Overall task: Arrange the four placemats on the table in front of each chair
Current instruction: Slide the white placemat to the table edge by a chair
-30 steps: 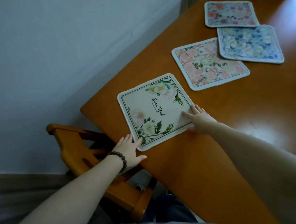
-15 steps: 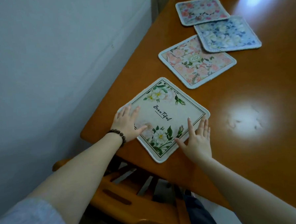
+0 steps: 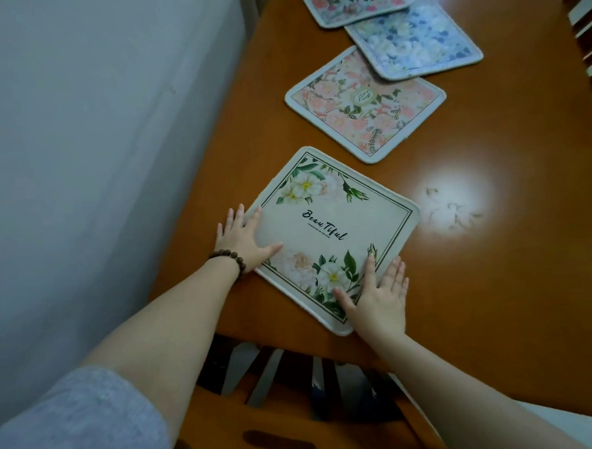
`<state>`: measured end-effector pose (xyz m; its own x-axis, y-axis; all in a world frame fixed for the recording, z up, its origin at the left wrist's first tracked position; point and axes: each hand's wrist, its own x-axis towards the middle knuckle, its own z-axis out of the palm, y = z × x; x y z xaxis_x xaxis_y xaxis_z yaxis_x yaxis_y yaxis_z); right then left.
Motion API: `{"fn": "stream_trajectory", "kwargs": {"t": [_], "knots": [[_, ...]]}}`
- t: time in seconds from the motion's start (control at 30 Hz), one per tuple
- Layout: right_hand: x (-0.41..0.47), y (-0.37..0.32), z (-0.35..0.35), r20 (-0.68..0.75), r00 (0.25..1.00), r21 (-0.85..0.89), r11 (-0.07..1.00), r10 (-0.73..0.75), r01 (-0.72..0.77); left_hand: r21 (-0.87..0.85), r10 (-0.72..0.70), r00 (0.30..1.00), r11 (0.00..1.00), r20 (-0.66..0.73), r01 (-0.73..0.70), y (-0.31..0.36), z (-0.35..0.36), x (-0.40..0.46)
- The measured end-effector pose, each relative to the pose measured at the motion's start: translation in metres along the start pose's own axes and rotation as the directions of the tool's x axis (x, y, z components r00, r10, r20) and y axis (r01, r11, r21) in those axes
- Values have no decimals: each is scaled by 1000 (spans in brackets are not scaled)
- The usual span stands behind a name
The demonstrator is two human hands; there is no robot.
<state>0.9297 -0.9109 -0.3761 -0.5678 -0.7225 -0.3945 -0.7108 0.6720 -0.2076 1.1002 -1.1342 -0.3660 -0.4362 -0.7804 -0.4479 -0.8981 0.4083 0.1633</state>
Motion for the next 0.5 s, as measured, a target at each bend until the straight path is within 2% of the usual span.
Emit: {"fn": "stream_trajectory", "kwargs": {"t": [0.17,0.33,0.5], "knots": [[12,6,-9,2,1000,-50,998,-31,31,-24,45,999,999,-13,-45,-7,8,-9],[34,14,-29,62,995,-97,992,-75,81,-44,61,998,997,11,-61,-15,19,-32],[39,19,-39,85,993,-82,992,-85,92,-41,74,996,997,43,-72,-22,33,-57]]}}
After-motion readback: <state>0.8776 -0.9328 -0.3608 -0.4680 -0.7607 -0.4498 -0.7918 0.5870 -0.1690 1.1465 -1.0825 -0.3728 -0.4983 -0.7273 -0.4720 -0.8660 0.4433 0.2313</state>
